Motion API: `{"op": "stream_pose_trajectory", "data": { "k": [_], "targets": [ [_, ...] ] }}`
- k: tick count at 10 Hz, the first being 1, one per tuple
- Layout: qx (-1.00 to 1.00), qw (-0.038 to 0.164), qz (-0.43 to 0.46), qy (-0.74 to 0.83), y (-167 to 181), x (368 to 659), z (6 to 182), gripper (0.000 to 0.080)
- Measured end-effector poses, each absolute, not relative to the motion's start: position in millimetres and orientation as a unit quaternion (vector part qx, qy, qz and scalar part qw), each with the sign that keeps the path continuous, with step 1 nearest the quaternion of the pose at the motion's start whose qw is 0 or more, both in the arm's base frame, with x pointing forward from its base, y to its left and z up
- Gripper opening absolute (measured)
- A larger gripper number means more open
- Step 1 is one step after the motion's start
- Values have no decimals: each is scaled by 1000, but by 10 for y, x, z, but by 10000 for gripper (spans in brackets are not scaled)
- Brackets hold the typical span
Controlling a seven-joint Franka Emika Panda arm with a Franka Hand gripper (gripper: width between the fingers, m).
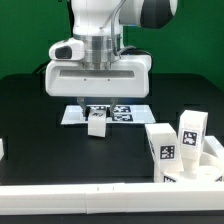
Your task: Assemble stool
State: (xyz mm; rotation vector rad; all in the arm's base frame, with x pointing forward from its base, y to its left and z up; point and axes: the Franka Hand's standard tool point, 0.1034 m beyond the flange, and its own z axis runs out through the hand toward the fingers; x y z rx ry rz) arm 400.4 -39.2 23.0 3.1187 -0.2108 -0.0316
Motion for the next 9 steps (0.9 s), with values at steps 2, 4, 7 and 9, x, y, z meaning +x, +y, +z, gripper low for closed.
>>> {"op": "stream_pose_trajectory", "data": {
  "k": [2,4,7,9],
  "targets": [
    [998,8,-10,-67,-396,4006,230,475],
    [995,-18,-56,-81,-405,4040,263,589],
    [983,-61,-150,-91,-450,4377,516,646],
    [970,-76,-212,-87,-393,4314,493,648]
  ]
}}
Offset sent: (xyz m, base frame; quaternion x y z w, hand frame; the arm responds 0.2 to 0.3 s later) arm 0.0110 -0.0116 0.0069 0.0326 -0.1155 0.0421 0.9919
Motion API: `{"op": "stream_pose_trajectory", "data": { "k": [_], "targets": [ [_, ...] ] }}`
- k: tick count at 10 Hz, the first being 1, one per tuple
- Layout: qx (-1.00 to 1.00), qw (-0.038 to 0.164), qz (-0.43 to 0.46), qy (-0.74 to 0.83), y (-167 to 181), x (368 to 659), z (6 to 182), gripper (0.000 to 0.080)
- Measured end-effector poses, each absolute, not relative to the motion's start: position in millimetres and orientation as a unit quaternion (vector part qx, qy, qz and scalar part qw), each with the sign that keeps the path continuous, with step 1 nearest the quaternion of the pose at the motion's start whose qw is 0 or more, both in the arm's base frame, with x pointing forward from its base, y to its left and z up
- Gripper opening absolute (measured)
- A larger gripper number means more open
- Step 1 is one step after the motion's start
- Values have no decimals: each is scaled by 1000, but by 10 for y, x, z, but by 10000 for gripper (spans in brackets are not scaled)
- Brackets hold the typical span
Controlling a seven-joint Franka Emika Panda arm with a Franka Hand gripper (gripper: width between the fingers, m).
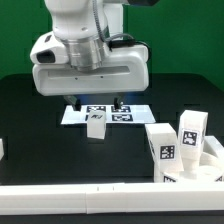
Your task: Assemble stool
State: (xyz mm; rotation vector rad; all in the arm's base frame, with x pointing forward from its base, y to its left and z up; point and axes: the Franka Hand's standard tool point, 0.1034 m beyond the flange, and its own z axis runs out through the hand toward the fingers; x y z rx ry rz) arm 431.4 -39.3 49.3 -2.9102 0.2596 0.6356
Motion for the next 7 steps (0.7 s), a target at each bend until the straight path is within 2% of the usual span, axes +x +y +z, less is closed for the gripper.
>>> {"op": "stream_pose_trajectory", "data": {
  "k": [2,5,7],
  "targets": [
    [-956,87,266,90,-393,4307,458,648],
    [-894,81,423,125,-435,4385,322,648],
    [-867,87,475,126,-463,4314,325,648]
  ]
}}
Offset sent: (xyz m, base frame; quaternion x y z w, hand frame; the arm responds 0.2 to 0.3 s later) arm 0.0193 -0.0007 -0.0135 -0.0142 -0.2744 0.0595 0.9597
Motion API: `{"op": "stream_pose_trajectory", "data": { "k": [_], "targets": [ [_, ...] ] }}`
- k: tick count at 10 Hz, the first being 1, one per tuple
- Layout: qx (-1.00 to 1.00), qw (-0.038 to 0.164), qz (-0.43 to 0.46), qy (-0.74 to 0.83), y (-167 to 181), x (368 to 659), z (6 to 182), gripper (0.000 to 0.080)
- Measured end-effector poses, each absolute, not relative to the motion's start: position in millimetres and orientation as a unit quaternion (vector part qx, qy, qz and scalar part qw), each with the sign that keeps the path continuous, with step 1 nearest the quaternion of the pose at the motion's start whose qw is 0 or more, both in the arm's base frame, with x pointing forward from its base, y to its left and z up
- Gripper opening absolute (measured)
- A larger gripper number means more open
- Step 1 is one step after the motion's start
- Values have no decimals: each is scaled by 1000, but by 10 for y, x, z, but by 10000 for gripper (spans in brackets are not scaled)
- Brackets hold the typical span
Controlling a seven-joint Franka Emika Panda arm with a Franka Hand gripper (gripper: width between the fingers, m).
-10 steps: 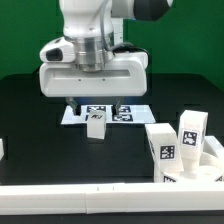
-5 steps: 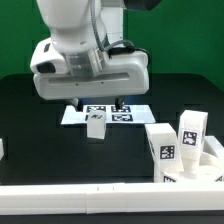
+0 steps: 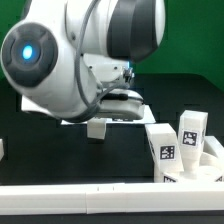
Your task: Assemble stool
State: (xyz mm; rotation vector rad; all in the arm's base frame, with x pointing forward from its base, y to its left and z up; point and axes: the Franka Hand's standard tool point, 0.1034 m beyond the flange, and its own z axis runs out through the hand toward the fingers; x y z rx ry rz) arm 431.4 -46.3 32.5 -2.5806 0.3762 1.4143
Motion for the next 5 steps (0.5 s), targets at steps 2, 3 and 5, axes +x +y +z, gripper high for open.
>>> {"op": "stream_pose_trajectory", "data": {
  "k": [2,3,5],
  "targets": [
    [-849,89,502,140,-474,4316,244,648],
    [-838,95,511,162,-431,4209,198,648],
    [-831,90,522,168,-433,4121,120,648]
  ]
}}
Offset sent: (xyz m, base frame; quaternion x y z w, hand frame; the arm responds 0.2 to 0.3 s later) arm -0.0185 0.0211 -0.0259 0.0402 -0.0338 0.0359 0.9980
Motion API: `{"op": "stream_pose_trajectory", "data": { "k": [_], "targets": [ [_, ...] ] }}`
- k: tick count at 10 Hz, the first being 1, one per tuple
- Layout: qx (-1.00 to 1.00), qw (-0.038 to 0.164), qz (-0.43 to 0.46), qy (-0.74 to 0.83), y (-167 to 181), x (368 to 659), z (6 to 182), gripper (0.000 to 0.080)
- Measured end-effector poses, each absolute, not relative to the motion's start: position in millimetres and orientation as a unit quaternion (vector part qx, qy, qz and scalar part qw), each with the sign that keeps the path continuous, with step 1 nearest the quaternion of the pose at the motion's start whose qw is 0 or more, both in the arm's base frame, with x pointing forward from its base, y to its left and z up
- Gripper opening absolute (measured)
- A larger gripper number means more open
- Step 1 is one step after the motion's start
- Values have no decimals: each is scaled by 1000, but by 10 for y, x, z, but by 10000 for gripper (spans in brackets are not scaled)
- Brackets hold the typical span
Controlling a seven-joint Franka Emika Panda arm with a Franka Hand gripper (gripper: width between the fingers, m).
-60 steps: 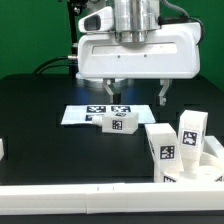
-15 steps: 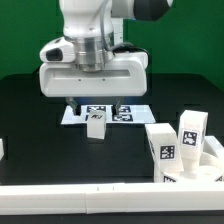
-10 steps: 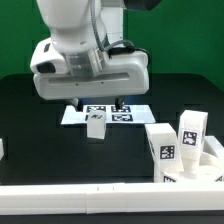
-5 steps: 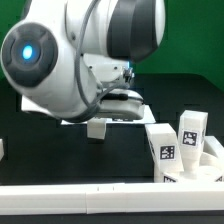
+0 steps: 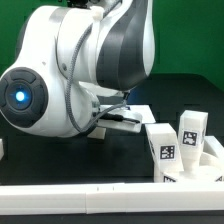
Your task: Assemble stool
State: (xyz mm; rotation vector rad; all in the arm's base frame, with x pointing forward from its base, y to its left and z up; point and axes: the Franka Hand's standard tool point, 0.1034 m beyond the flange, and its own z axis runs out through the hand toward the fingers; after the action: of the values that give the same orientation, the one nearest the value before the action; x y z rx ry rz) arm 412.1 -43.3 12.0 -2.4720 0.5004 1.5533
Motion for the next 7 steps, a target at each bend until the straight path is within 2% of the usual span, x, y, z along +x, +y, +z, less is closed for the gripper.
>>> {"op": "stream_pose_trajectory", "data": {
  "k": [2,3,4,5,6,7],
  "targets": [
    [-831,89,523,170,-453,4116,113,648],
    [-831,90,523,170,-458,4115,113,546],
    [-831,90,521,171,-463,4119,111,411],
    [-835,89,515,170,-468,4142,115,411],
    [-834,88,518,167,-473,4162,171,318],
    [-838,86,514,159,-464,4266,340,319]
  ]
}}
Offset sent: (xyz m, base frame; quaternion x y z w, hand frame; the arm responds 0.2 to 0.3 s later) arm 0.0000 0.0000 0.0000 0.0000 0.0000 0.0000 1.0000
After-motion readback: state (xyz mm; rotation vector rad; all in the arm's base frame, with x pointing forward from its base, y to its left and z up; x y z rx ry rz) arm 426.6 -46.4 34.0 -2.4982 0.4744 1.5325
